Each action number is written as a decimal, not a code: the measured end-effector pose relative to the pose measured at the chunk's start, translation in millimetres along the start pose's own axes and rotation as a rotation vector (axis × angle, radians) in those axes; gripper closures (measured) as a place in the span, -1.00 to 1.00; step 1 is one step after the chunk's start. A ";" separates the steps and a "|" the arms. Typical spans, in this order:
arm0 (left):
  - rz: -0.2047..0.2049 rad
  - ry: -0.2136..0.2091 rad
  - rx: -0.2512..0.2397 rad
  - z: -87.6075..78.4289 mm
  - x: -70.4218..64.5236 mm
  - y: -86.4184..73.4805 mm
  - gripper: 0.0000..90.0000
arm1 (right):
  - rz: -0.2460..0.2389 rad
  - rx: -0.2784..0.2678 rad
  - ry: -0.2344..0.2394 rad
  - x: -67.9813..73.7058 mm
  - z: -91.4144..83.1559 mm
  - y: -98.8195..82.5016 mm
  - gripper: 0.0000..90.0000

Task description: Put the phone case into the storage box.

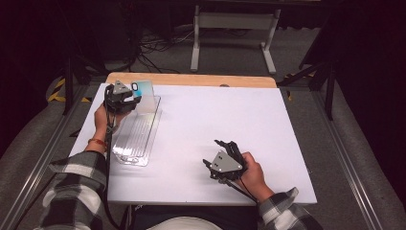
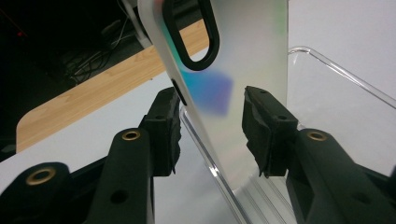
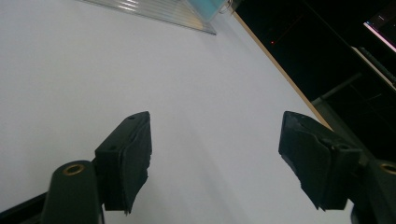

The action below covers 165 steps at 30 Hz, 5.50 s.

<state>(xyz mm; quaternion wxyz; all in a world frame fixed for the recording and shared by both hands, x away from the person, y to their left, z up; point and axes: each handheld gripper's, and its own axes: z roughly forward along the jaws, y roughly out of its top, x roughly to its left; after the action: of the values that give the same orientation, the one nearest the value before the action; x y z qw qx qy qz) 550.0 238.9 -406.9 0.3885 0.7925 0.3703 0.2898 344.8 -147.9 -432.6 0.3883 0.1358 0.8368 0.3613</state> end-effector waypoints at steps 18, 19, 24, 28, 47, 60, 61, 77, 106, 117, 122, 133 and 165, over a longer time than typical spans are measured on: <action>-0.013 0.005 -0.048 -14.8 -1.2 -1.1 0.26 | 0.002 0.015 -0.014 -1.1 1.9 0.7 -0.43; -0.015 0.008 -0.052 -15.6 -1.6 -0.8 0.25 | 0.009 0.015 -0.011 -1.4 1.7 0.5 -0.43; -0.013 0.023 -0.067 -19.5 -0.8 0.1 0.25 | 0.008 0.015 -0.011 -1.4 1.6 0.7 -0.43; -0.017 0.029 -0.065 -19.6 -0.2 -0.5 0.27 | 0.005 0.016 -0.008 -0.8 1.9 0.7 -0.43; -0.023 0.015 -0.107 -34.1 -1.4 -3.1 0.46 | 0.015 0.009 -0.011 -2.0 0.8 1.1 -0.42; -0.053 -0.023 -0.200 -54.2 -5.3 -8.6 0.40 | 0.104 -0.012 0.015 -9.1 -1.2 1.9 -0.40; -0.056 -0.030 -0.208 -55.7 -6.1 -9.4 0.40 | 0.105 -0.013 0.016 -9.0 -1.5 2.2 -0.40; -0.080 -0.092 -0.228 -57.2 -12.5 -17.4 0.09 | 0.115 -0.019 0.002 -13.0 -4.5 1.7 -0.40; -0.021 -0.144 -0.273 -53.1 -31.8 -12.2 -0.75 | 0.128 -0.047 0.019 -15.3 -8.1 3.2 -0.45; -0.041 -0.162 -0.321 -59.2 -34.9 -10.3 -0.85 | 0.159 -0.092 0.041 -17.8 -12.5 4.5 -0.54; -0.026 -0.170 -0.318 -61.5 -38.7 -8.5 -0.85 | 0.172 -0.102 0.047 -19.1 -13.7 4.9 -0.60; -0.009 -0.191 -0.334 -64.2 -43.5 -6.7 -0.84 | 0.201 -0.111 0.042 -21.2 -14.0 5.2 -0.68; 0.026 -0.197 -0.340 -69.1 -54.4 -3.0 -0.84 | 0.279 -0.136 0.050 -29.6 -14.0 2.7 -0.91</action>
<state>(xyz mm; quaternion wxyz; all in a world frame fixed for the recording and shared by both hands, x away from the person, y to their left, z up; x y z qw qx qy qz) 467.0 223.7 -382.1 0.5473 0.7446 0.2661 0.2743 353.8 -168.0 -408.2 0.3216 0.2150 0.7928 0.4709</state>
